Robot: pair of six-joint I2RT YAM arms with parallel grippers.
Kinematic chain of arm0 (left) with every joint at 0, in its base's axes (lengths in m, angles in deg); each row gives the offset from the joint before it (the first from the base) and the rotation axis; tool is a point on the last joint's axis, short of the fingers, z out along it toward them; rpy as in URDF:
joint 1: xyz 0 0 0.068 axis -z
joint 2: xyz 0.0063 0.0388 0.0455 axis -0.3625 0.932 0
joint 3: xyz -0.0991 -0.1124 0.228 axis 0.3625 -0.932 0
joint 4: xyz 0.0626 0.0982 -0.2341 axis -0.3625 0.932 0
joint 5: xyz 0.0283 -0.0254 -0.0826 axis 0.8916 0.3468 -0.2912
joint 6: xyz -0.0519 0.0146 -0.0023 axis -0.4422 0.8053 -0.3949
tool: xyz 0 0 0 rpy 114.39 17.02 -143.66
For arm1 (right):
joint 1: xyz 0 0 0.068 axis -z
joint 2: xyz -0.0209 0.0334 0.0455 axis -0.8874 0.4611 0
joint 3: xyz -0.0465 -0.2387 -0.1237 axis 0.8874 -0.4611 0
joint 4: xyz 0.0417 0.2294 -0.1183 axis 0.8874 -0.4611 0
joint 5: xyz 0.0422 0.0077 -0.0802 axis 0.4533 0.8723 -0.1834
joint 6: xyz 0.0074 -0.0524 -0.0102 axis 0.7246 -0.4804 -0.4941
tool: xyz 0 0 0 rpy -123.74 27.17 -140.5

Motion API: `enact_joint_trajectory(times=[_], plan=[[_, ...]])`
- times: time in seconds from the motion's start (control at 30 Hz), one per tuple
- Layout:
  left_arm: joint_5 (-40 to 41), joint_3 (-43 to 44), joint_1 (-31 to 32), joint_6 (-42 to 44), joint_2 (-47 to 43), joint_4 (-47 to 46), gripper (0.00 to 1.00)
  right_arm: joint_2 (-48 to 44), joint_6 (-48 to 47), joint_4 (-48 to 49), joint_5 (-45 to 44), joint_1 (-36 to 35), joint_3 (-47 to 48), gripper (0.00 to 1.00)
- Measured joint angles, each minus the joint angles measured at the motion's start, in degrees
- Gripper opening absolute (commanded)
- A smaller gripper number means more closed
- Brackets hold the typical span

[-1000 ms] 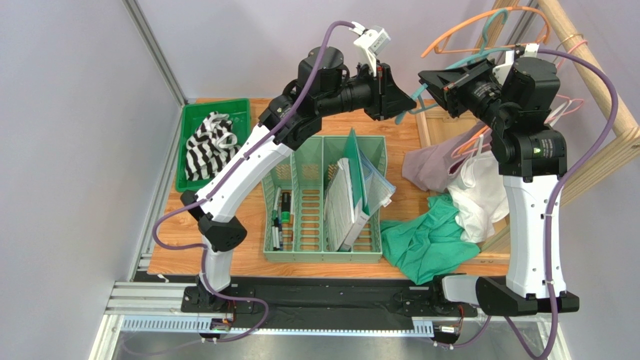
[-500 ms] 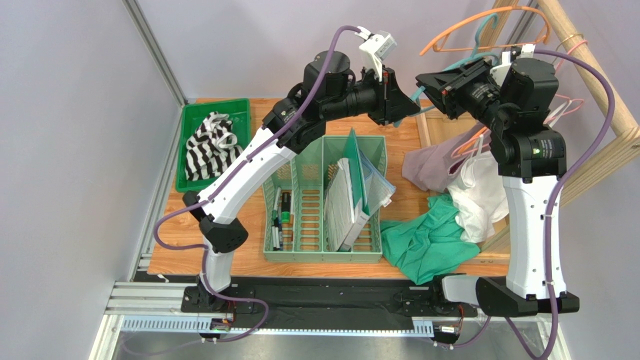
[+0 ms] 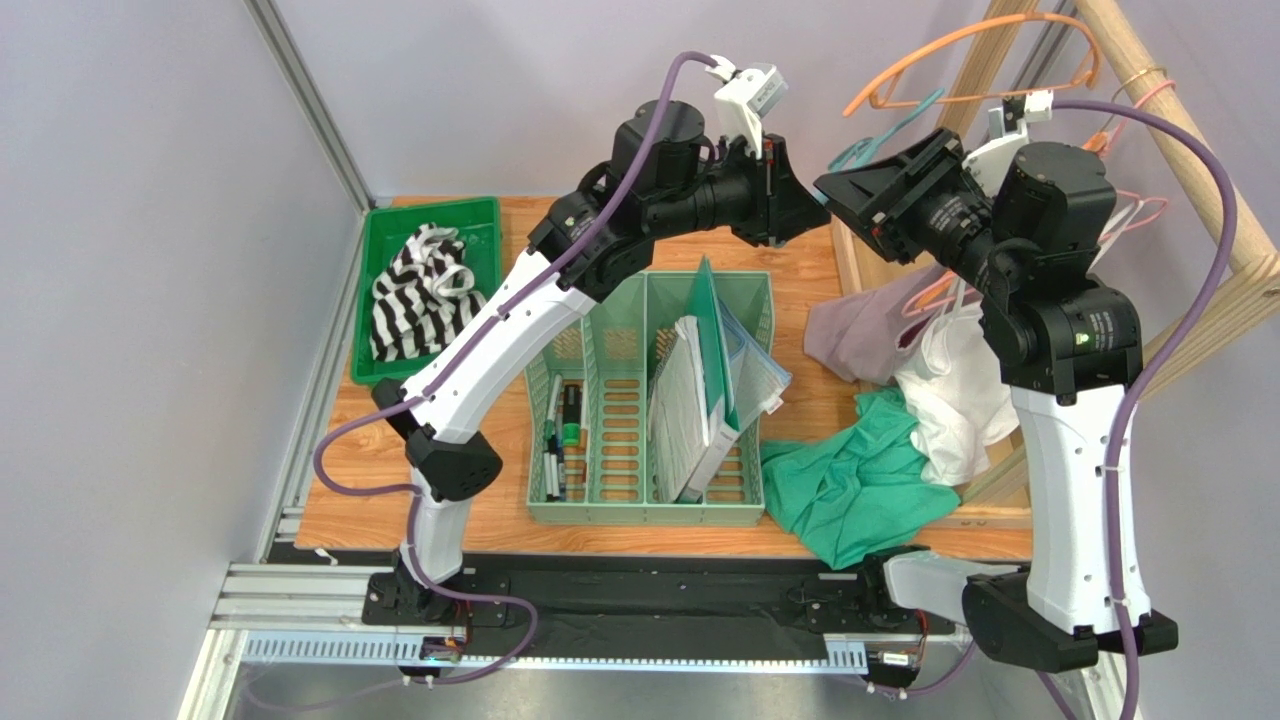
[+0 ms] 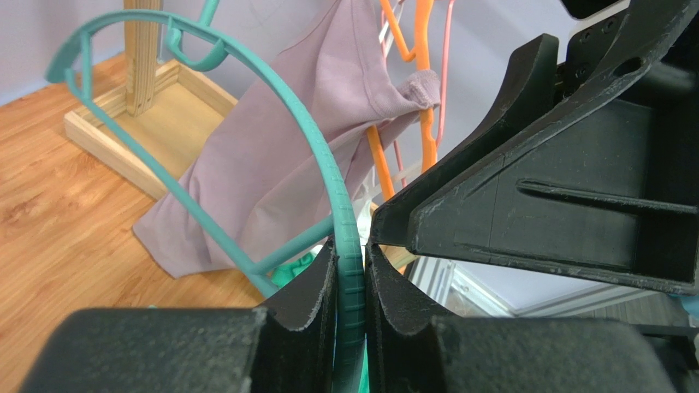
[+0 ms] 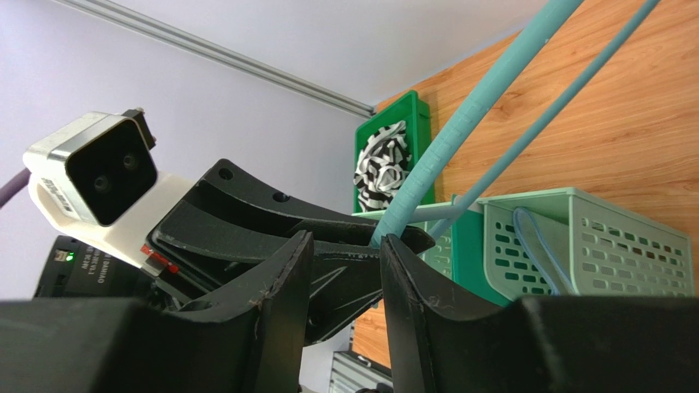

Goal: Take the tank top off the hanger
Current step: Place the hanger at the clothesline.

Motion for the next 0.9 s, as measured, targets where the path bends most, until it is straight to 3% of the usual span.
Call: enact_joint_trajectory(times=[0.2, 0.47, 0.73, 0.9], plan=[[0.0, -0.1, 0.0, 0.0, 0.0, 0.6, 0.0, -0.2, -1.5, -0.2, -3.9, -1.4, -0.9, 0.5], [-1.1, -1.0, 0.0, -0.8, -0.9, 0.5, 0.0, -2.1, 0.4, 0.0, -6.7, -1.4, -6.5, 0.53], [-2.8, -4.1, 0.0, -2.3, -2.5, -0.4, 0.0, -2.7, 1.6, 3.8, -6.5, -1.6, -8.9, 0.43], [-3.8, -4.3, 0.0, -3.3, -2.5, -1.3, 0.0, -2.8, 3.0, 6.6, -5.9, -1.9, -9.7, 0.28]])
